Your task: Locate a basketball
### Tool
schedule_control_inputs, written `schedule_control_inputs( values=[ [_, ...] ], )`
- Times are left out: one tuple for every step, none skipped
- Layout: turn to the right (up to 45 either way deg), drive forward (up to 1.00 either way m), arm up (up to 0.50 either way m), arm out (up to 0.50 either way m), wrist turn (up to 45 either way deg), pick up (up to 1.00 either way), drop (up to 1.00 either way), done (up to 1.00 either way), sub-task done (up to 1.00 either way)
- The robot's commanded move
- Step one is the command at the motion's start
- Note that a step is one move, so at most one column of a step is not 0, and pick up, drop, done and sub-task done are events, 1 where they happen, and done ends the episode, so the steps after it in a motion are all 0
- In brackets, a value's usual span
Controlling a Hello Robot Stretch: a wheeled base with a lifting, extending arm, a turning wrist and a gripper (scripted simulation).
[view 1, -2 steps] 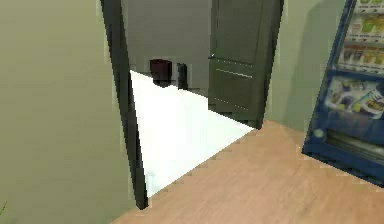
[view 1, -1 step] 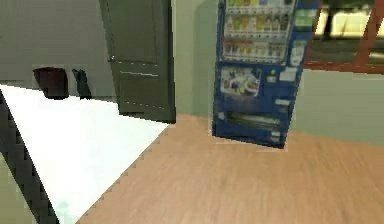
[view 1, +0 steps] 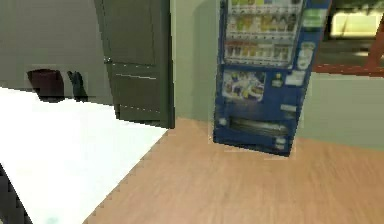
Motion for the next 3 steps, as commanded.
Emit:
schedule_control_inputs(
  values=[
    [-45.0, 0.0, 0.0, 0.0, 0.0, 0.0, 0.0, 0.0, 0.0],
    [-45.0, 0.0, 0.0, 0.0, 0.0, 0.0, 0.0, 0.0, 0.0],
    [-45.0, 0.0, 0.0, 0.0, 0.0, 0.0, 0.0, 0.0, 0.0]
  ],
)
